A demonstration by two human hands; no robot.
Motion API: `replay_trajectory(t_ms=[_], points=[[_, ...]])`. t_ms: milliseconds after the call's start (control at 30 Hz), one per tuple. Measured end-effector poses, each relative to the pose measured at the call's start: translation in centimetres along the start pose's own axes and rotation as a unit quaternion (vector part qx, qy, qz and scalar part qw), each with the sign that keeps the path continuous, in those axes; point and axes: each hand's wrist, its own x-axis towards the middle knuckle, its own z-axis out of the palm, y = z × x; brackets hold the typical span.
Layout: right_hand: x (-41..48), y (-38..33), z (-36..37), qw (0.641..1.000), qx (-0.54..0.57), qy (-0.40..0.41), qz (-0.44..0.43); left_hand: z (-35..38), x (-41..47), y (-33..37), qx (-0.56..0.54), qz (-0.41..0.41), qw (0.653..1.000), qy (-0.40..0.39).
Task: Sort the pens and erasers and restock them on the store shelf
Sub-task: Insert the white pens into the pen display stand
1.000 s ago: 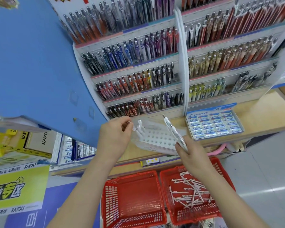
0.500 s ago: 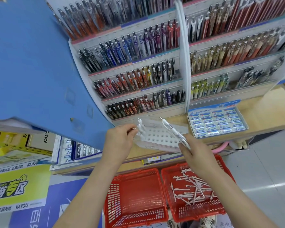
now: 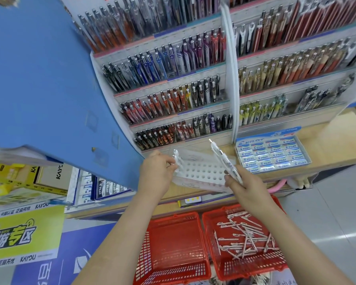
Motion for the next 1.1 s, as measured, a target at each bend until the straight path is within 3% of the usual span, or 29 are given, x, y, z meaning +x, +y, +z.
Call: replay_trajectory(t_ms=[100, 167, 233, 333, 367, 433, 667, 767, 933, 1100], points=[[-0.5, -2.0, -0.9, 0.989, 0.146, -0.011, 0.021, -0.4, -0.6, 0.0, -0.012, -0.004, 1.0, 0.018], [-1.0, -3.6, -1.6, 0.952, 0.296, -0.057, 0.048, -1.0, -1.5, 0.7, -0.044, 0.017, 0.998, 0.047], [-1.6, -4.7, -2.1, 0.92, 0.367, -0.123, 0.062, -2.0, -2.7, 2.6, -0.141, 0.032, 0.989, 0.023], [-2.1, -5.7, -2.2, 0.898, 0.392, -0.192, 0.06, -3.4, -4.2, 5.7, -0.396, -0.016, 0.914, -0.09], [-2.3, -6.0, -2.1, 0.891, 0.402, -0.204, 0.055, -3.7, -4.5, 6.3, -0.442, -0.031, 0.89, -0.111], [-2.5, -6.6, -2.0, 0.882, 0.417, -0.215, 0.051, -4.1, -4.8, 6.8, -0.464, -0.045, 0.876, -0.124], [-2.9, -6.6, -2.2, 0.899, 0.406, -0.149, 0.071, -5.8, -4.7, 5.1, -0.518, -0.056, 0.852, -0.056], [-2.7, -6.4, -1.6, 0.933, 0.352, -0.073, 0.032, -6.0, -5.0, 4.7, -0.528, -0.074, 0.842, -0.077], [-2.4, -6.3, -0.1, 0.962, 0.271, -0.001, -0.04, -6.2, -4.7, 4.3, -0.498, -0.087, 0.862, -0.043], [-1.7, -5.2, 0.2, 0.973, 0.224, 0.044, 0.006, -7.2, -3.1, 3.5, -0.408, -0.052, 0.91, 0.048]])
